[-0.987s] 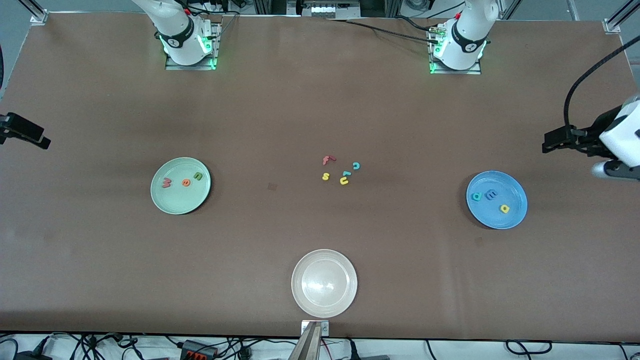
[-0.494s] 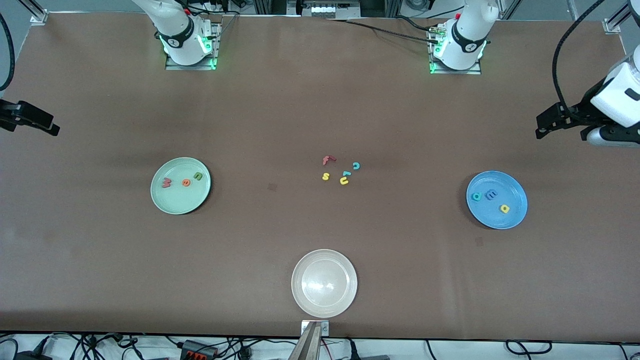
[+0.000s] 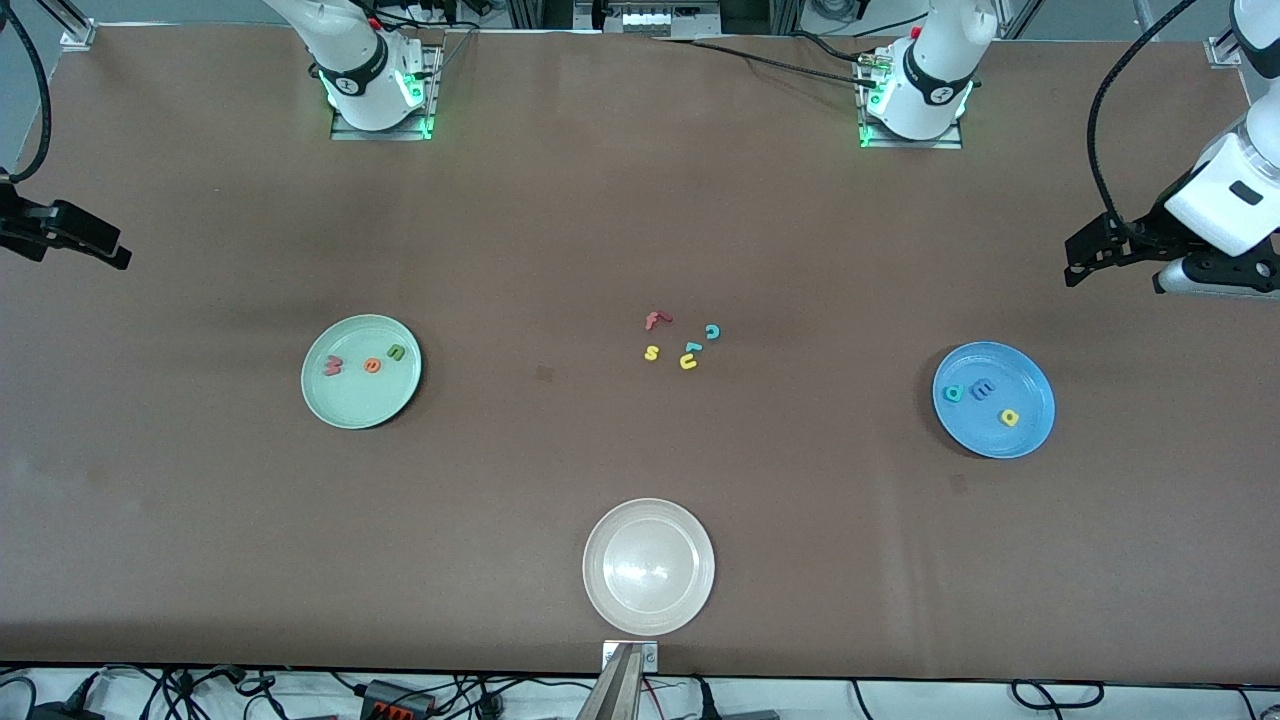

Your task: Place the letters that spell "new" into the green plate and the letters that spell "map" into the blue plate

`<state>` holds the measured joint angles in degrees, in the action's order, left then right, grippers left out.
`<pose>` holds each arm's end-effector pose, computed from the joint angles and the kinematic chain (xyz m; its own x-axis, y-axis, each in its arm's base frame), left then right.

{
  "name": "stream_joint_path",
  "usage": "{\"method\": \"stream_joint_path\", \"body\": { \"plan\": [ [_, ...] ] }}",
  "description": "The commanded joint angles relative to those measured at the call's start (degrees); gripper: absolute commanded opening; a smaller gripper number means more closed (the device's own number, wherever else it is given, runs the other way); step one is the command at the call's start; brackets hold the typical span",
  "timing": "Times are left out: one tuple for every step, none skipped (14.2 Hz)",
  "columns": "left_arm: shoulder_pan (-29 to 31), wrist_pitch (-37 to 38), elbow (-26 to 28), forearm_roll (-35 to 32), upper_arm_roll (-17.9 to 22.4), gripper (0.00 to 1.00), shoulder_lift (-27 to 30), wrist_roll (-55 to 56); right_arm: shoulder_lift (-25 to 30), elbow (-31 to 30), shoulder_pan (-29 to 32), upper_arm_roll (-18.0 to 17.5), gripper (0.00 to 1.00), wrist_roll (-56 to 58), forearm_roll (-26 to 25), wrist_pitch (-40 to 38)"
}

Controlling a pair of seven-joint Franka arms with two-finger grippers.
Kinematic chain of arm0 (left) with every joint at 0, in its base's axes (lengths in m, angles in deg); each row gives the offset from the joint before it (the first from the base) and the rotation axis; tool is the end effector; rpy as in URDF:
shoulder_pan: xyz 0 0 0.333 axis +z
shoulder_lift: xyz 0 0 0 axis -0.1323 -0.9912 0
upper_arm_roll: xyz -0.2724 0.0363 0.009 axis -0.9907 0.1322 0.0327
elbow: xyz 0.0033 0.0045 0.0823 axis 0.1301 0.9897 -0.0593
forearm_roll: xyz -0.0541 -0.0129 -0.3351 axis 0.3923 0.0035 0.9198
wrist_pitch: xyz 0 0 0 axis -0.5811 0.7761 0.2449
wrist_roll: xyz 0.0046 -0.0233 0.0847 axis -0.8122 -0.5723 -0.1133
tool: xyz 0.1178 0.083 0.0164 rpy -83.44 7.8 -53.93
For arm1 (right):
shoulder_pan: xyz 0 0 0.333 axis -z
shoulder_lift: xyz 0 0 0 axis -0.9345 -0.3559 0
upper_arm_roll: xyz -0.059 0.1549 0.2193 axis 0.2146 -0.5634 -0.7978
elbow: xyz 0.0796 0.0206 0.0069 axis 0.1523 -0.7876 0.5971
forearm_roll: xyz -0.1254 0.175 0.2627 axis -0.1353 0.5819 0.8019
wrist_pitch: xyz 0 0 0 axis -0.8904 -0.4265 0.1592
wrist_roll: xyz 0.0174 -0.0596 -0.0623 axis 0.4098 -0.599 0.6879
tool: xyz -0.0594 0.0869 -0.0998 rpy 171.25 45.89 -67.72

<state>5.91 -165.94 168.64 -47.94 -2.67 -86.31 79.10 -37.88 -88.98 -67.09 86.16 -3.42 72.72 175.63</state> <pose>0.5075 -0.0071 0.5077 0.9937 -0.0968 0.0560 -0.0962 -0.9953 -0.0147 0.5054 -0.0544 0.5179 0.9957 -0.0921 -0.0058 -0.0921 -0.9957 0.0025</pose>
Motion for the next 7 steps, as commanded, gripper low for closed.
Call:
{"method": "stream_joint_path", "body": {
  "plan": [
    [-0.16,-0.44,0.75,0.19,0.59,1.0,0.91,-1.76,1.85,-1.89,1.28,-1.02,1.0,2.38,-0.69,0.8],
    [-0.16,-0.44,0.75,0.11,0.5,1.0,0.91,-1.67,1.85,-1.98,1.36,-0.84,1.0,4.05,-0.6,0.8],
    [-0.16,-0.35,0.57,0.11,0.24,1.0,0.91,-1.66,1.85,-1.89,1.54,-0.67,1.0,4.33,-0.6,0.8],
    [-0.16,-0.27,-0.21,0.11,0.15,1.0,0.82,-1.66,2.03,-1.89,1.54,-0.66,1.0,3.72,-0.68,0.97],
    [-0.16,1.21,-1.18,0.28,0.23,1.0,0.3,-1.75,2.2,-1.98,1.54,-0.58,1.0,3.54,-0.68,0.97],
    [-0.16,3.23,-2.32,0.46,0.24,1.0,-0.06,-1.67,2.29,-1.98,1.54,-0.58,1.0,3.45,-0.68,0.89],
    [-0.24,4.12,-3.11,0.37,0.24,1.0,-0.67,-1.66,2.38,-1.98,1.45,-0.66,1.0,3.45,-0.68,0.97]
  ]
}}
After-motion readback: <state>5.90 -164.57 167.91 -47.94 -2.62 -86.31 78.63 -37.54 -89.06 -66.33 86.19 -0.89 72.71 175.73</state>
